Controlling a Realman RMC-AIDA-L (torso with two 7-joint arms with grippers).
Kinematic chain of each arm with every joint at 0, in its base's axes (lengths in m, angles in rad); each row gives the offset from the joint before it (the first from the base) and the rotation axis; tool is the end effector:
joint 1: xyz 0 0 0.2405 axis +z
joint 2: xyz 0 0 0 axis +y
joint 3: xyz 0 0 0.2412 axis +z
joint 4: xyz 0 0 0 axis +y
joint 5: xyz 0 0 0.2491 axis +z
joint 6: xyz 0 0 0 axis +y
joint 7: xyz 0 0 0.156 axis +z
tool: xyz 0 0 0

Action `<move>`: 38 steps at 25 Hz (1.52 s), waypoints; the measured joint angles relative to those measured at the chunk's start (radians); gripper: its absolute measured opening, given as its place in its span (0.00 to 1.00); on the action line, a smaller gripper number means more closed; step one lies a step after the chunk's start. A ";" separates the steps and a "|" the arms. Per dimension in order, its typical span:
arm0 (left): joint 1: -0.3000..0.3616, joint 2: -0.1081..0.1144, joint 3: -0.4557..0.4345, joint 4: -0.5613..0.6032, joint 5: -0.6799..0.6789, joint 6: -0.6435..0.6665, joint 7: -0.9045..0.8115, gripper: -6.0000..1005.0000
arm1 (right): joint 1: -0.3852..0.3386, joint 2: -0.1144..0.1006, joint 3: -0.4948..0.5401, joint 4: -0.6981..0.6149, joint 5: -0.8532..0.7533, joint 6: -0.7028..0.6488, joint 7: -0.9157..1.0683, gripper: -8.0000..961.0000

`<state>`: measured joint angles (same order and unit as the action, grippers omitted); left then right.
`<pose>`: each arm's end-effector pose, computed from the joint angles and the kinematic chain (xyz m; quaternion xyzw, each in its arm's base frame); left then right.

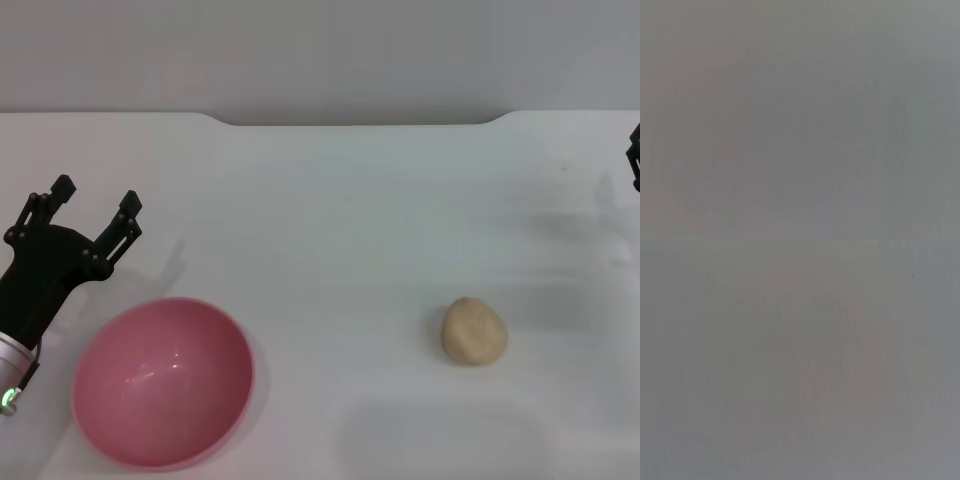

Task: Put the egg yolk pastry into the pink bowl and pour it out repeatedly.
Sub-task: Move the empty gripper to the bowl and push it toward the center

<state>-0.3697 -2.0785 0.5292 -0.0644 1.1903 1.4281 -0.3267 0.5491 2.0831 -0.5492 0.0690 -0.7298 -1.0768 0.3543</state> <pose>-0.3509 0.2902 -0.0434 -0.7477 -0.2212 -0.3464 0.5215 0.3702 0.3669 -0.0215 -0.6341 0.3568 0.3071 0.6134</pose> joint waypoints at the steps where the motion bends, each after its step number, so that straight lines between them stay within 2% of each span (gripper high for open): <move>1: 0.000 0.000 0.000 0.000 0.000 0.000 0.000 0.81 | 0.001 0.000 0.000 0.000 0.000 0.000 0.000 0.50; 17: -0.010 0.000 -0.005 0.010 0.000 0.016 -0.052 0.81 | -0.006 0.001 0.000 0.001 0.000 -0.001 0.001 0.49; 21: -0.043 0.000 -0.012 0.070 0.001 -0.002 -0.185 0.81 | -0.007 0.001 0.000 0.010 0.000 -0.002 0.001 0.49; 25: -0.092 0.007 0.032 0.218 0.000 -0.119 -0.462 0.81 | -0.008 0.002 0.000 0.011 0.000 -0.002 0.001 0.49; 28: -0.113 0.018 0.154 0.388 0.000 -0.231 -0.665 0.81 | -0.009 0.002 0.000 0.011 0.000 -0.002 0.002 0.49; 30: -0.112 0.029 0.278 0.524 0.007 -0.335 -0.830 0.81 | -0.009 0.002 0.000 0.011 0.000 -0.002 0.002 0.48; 32: -0.106 0.050 0.393 0.654 0.041 -0.423 -0.992 0.81 | -0.009 0.002 0.000 0.011 0.000 -0.002 0.002 0.48; 33: -0.102 0.077 0.470 0.752 0.102 -0.476 -1.145 0.81 | -0.009 0.002 0.000 0.011 0.000 -0.002 0.002 0.48; 34: -0.102 0.099 0.504 0.816 0.167 -0.492 -1.264 0.81 | -0.009 0.002 0.000 0.011 0.000 -0.002 0.002 0.48; 35: -0.104 0.132 0.523 0.925 0.302 -0.476 -1.480 0.81 | -0.009 0.001 0.000 0.009 0.000 -0.002 0.002 0.48; 36: -0.104 0.132 0.523 0.925 0.302 -0.476 -1.480 0.81 | -0.009 0.001 0.000 0.007 0.000 -0.002 0.002 0.48; 38: -0.103 0.148 0.501 1.048 0.421 -0.390 -1.633 0.81 | -0.008 0.001 0.002 0.005 0.000 -0.002 0.002 0.48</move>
<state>-0.4730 -1.9301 1.0303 0.9838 1.6115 1.0382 -1.9595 0.5407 2.0838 -0.5476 0.0741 -0.7302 -1.0785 0.3559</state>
